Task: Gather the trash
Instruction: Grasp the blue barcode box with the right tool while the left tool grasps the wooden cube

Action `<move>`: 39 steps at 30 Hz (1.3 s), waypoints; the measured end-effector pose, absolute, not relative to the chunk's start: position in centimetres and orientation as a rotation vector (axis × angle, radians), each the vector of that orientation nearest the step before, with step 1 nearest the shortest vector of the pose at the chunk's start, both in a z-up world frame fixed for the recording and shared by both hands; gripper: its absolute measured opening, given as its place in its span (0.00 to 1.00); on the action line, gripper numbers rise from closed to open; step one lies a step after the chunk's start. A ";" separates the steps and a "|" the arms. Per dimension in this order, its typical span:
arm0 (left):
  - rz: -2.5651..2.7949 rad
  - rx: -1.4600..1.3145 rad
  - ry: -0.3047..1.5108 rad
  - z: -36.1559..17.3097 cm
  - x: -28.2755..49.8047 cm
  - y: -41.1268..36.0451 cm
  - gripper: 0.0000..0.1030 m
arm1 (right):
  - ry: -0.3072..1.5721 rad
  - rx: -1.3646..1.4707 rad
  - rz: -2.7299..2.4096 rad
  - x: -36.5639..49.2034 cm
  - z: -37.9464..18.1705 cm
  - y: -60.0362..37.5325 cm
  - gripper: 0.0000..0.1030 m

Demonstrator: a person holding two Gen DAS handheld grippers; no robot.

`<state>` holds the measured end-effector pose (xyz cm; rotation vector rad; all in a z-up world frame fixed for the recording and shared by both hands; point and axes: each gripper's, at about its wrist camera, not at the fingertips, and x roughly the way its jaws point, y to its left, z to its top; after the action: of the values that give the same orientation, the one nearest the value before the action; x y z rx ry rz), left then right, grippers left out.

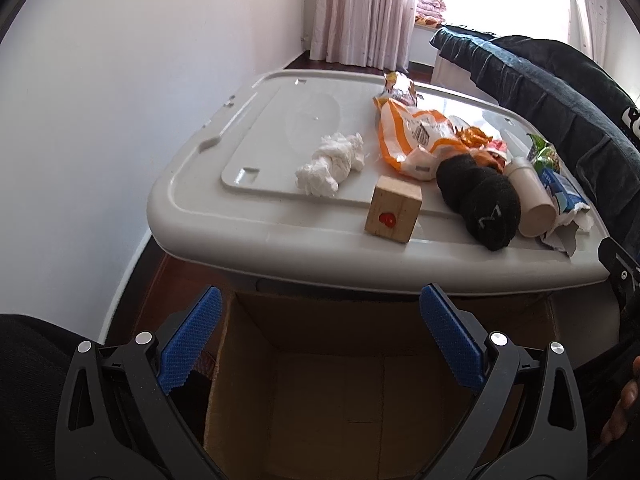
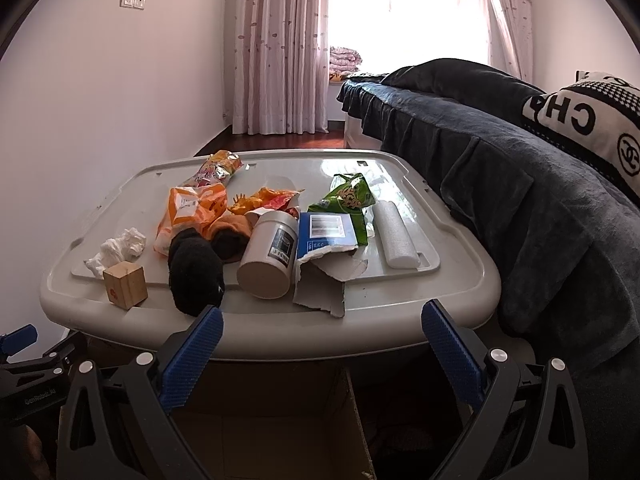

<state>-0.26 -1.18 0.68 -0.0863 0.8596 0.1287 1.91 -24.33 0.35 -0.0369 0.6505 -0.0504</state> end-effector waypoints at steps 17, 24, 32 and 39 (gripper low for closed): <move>0.137 -0.036 0.859 0.3 0.9 -2.3 0.94 | 0.777 -0.022 -0.069 11.8 -0.3 -25.8 0.90; 0.137 -0.031 0.849 0.4 0.4 -2.2 0.94 | 0.837 0.005 -0.082 12.8 -2.4 -26.6 0.77; 0.119 -0.013 0.855 0.3 0.4 -2.8 0.94 | 0.893 -0.018 -0.070 14.6 -4.4 -25.6 0.57; 0.125 -0.016 0.858 -0.2 0.3 -2.5 0.94 | 0.884 -0.027 -0.067 15.1 -5.3 -25.2 0.47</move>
<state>0.28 -2.45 -0.22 -0.0160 0.8578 0.1254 15.09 -25.24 -5.26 -0.0275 0.8837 -0.0673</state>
